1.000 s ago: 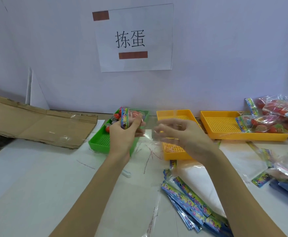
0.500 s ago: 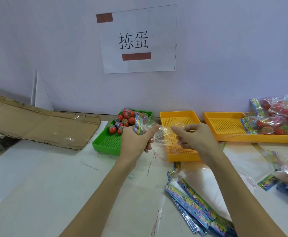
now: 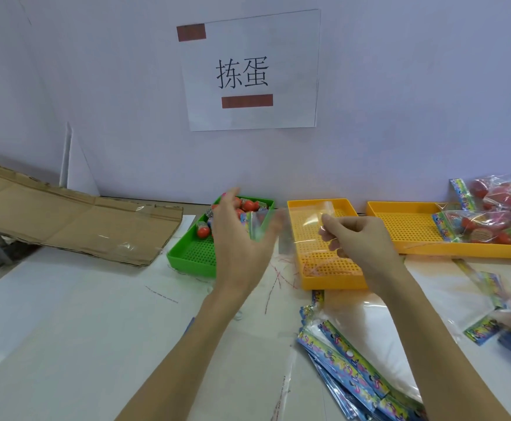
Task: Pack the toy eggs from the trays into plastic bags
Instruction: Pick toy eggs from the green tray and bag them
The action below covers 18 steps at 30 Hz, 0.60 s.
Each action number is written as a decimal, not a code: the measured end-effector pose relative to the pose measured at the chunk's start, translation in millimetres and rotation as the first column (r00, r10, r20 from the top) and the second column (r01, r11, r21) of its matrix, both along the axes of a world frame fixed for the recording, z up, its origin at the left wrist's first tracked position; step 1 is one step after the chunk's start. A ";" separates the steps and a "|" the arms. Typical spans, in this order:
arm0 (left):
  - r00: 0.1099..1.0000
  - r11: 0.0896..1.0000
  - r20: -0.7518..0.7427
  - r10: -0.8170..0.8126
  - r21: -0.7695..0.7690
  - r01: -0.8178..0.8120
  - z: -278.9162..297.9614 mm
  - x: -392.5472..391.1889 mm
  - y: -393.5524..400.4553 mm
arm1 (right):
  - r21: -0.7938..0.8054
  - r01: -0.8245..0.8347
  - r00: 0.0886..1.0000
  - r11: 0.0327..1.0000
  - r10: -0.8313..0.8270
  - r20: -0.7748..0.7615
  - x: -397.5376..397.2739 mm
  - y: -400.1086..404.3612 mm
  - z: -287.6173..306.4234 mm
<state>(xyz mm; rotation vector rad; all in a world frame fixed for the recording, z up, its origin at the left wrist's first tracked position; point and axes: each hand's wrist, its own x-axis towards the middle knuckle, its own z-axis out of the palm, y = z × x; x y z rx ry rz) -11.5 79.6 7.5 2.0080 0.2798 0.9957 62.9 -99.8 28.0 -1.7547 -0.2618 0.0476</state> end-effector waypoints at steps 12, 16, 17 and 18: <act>0.955 0.895 -0.008 -0.296 0.347 0.280 6.9 -5.8 3.7 | 0.106 -0.278 0.960 0.955 0.274 0.053 -9.6 4.5 11.2; 0.861 0.858 -0.092 -0.500 -0.189 0.478 15.0 -7.9 7.9 | -0.247 -0.255 0.839 0.935 0.341 0.425 -12.7 9.4 7.4; 0.846 0.840 -0.105 -0.523 -0.235 0.490 15.1 -8.6 9.9 | -0.313 -0.210 0.824 0.926 0.340 0.454 -12.4 11.5 5.8; 0.840 0.837 -0.127 -0.528 -0.248 0.488 14.8 -9.5 11.9 | -0.338 -0.189 0.818 0.922 0.338 0.465 -12.3 12.6 4.9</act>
